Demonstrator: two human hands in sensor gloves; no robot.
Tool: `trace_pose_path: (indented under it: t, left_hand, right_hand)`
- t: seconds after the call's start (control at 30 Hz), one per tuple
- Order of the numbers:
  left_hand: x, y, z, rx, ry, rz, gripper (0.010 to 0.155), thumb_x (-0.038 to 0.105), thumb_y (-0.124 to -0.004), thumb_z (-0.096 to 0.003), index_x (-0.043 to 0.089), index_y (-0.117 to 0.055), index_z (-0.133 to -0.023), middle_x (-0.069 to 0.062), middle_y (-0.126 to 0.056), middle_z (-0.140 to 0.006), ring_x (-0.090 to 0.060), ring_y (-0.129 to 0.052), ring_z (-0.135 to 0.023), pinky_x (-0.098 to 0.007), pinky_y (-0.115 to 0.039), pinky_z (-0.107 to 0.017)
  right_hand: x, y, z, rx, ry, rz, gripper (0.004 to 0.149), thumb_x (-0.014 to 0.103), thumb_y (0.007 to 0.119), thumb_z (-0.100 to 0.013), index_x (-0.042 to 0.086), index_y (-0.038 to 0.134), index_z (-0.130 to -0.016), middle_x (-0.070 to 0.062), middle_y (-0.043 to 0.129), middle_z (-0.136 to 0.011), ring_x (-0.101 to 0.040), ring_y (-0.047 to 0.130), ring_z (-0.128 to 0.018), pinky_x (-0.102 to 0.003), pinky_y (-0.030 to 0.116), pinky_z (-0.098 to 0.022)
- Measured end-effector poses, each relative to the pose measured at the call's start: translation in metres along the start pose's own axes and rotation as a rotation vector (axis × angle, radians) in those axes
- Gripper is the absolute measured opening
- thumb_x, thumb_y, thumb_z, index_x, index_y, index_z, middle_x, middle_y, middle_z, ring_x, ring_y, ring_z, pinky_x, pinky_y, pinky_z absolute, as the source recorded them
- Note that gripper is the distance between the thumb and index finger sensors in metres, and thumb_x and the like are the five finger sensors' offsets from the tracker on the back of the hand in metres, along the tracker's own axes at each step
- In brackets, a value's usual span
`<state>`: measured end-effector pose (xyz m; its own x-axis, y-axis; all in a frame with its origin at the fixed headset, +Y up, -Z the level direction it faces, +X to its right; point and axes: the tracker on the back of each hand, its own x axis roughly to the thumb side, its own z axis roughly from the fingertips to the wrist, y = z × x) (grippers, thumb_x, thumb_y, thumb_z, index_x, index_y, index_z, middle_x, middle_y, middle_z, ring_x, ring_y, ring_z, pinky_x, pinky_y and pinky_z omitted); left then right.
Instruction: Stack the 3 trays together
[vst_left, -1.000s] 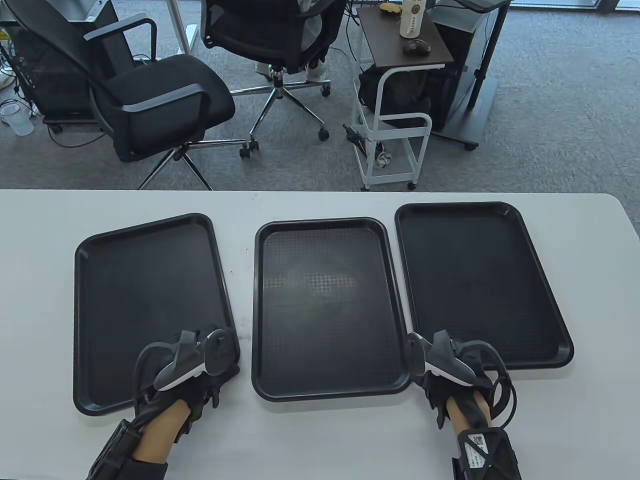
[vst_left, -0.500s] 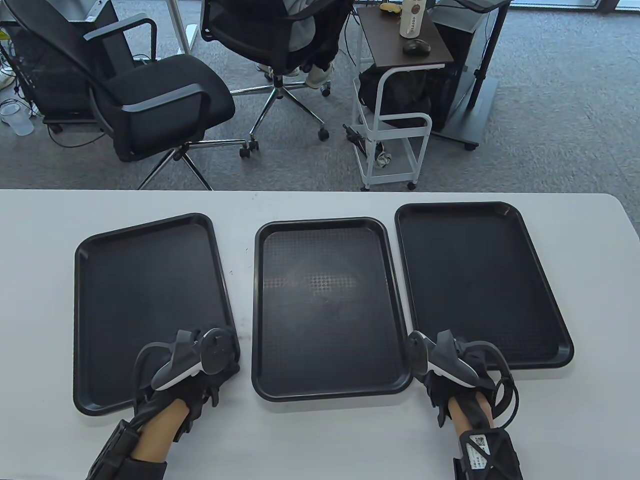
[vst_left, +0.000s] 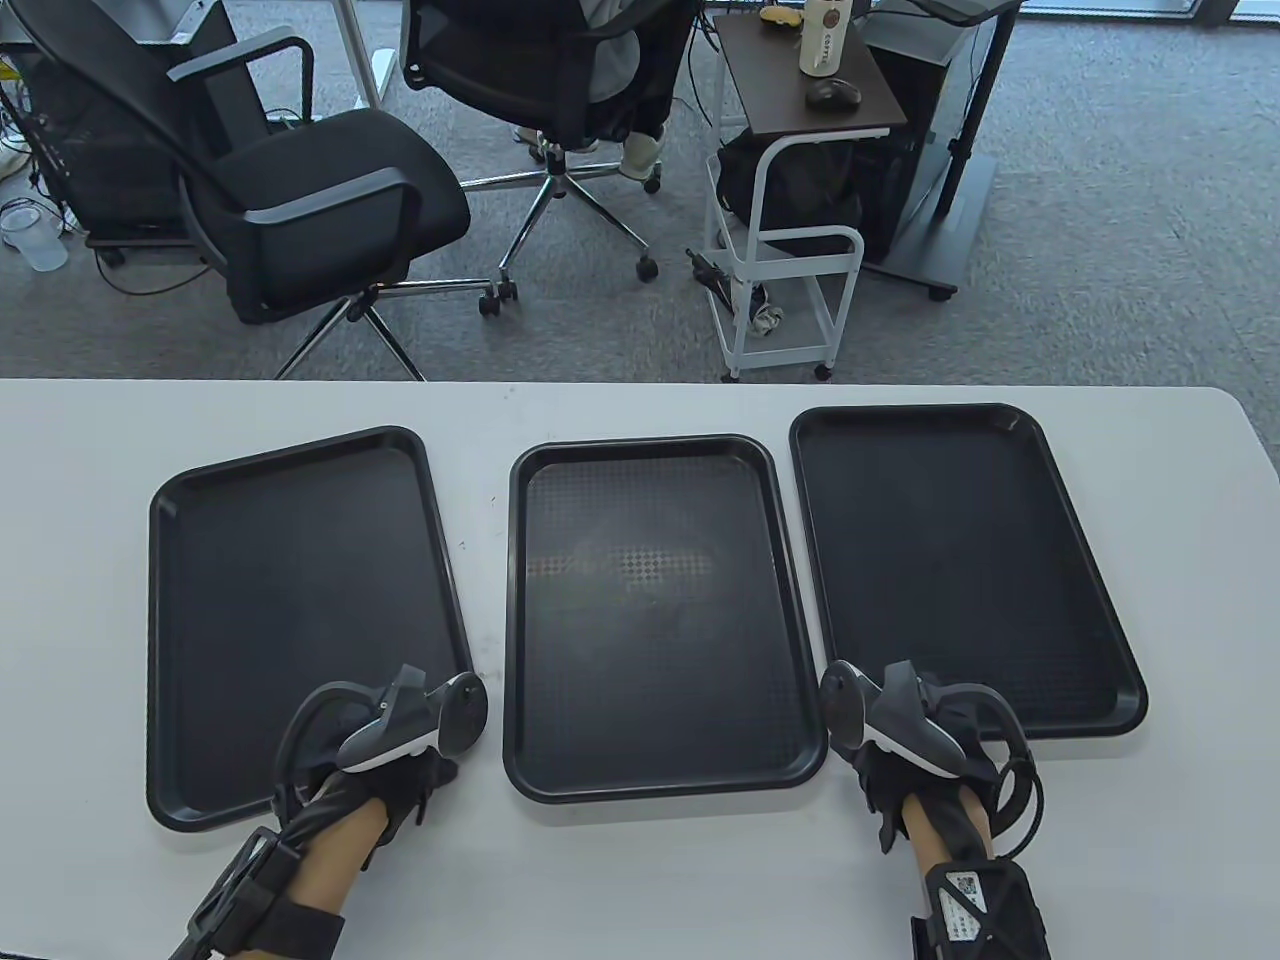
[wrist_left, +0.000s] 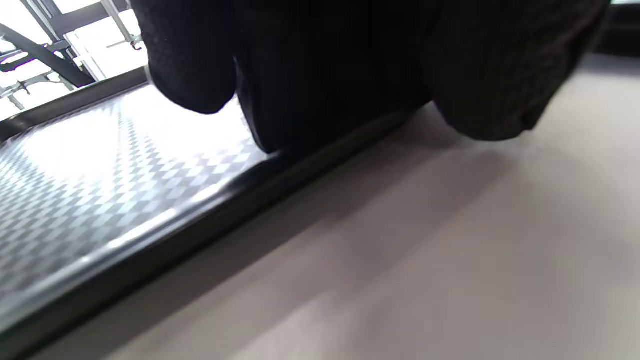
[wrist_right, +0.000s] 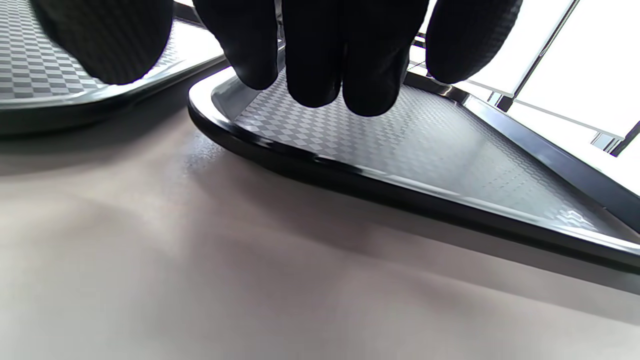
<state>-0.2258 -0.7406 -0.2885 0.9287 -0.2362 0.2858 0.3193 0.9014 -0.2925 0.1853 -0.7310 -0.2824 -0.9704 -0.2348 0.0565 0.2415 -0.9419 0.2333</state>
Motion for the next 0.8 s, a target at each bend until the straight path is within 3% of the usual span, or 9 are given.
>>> trace_pose_path:
  t: [0.13,0.2,0.33,0.5,0.63,0.8]
  left_hand:
    - [0.004,0.008,0.005,0.091,-0.027,-0.029,0.057,0.042,-0.098,-0.0349,0.026,-0.089,-0.088,-0.001,-0.101,-0.084,-0.024,-0.113,-0.063,-0.047,-0.091,-0.055]
    - [0.009,0.016,0.010,0.184,-0.025,-0.113,0.056,0.042,-0.099,-0.0344,0.024,-0.091,-0.087,-0.002,-0.104,-0.082,-0.023,-0.116,-0.059,-0.046,-0.094,-0.052]
    - [0.016,0.023,0.014,0.322,0.042,-0.247,0.058,0.040,-0.100,-0.0336,0.025,-0.084,-0.088,0.001,-0.100,-0.080,-0.019,-0.112,-0.055,-0.047,-0.093,-0.052]
    - [0.008,0.025,0.018,0.362,0.115,-0.175,0.058,0.033,-0.101,-0.0342,0.029,-0.077,-0.087,0.003,-0.094,-0.079,-0.018,-0.104,-0.055,-0.048,-0.091,-0.054]
    - [0.002,0.027,0.022,0.413,0.141,-0.169,0.057,0.032,-0.099,-0.0349,0.030,-0.075,-0.086,0.004,-0.092,-0.079,-0.018,-0.102,-0.054,-0.043,-0.095,-0.045]
    - [0.003,0.031,0.027,0.501,0.157,-0.247,0.057,0.032,-0.096,-0.0348,0.034,-0.073,-0.087,0.007,-0.089,-0.078,-0.015,-0.098,-0.054,-0.039,-0.094,-0.043]
  right_hand:
    - [-0.001,0.000,0.000,-0.007,0.002,-0.006,0.068,0.060,0.073,-0.040,0.031,0.062,-0.100,-0.008,0.073,-0.110,-0.036,0.079,-0.096,-0.060,0.066,-0.065]
    - [-0.001,0.000,0.000,-0.010,0.002,-0.006,0.068,0.060,0.073,-0.040,0.031,0.062,-0.100,-0.008,0.073,-0.110,-0.036,0.079,-0.096,-0.060,0.066,-0.065]
    - [-0.002,0.000,0.000,-0.016,0.003,-0.009,0.068,0.060,0.073,-0.040,0.031,0.062,-0.100,-0.008,0.073,-0.110,-0.036,0.079,-0.096,-0.060,0.066,-0.065]
    - [-0.003,-0.001,0.000,-0.021,0.006,-0.015,0.068,0.060,0.073,-0.040,0.031,0.062,-0.100,-0.008,0.073,-0.110,-0.036,0.079,-0.096,-0.060,0.066,-0.065]
    - [-0.003,-0.001,0.000,-0.020,0.007,-0.016,0.068,0.060,0.073,-0.040,0.031,0.062,-0.100,-0.008,0.073,-0.110,-0.036,0.079,-0.096,-0.060,0.066,-0.065]
    - [-0.004,0.000,0.000,-0.020,0.009,-0.019,0.068,0.060,0.073,-0.040,0.031,0.062,-0.100,-0.008,0.073,-0.110,-0.036,0.079,-0.096,-0.060,0.066,-0.065]
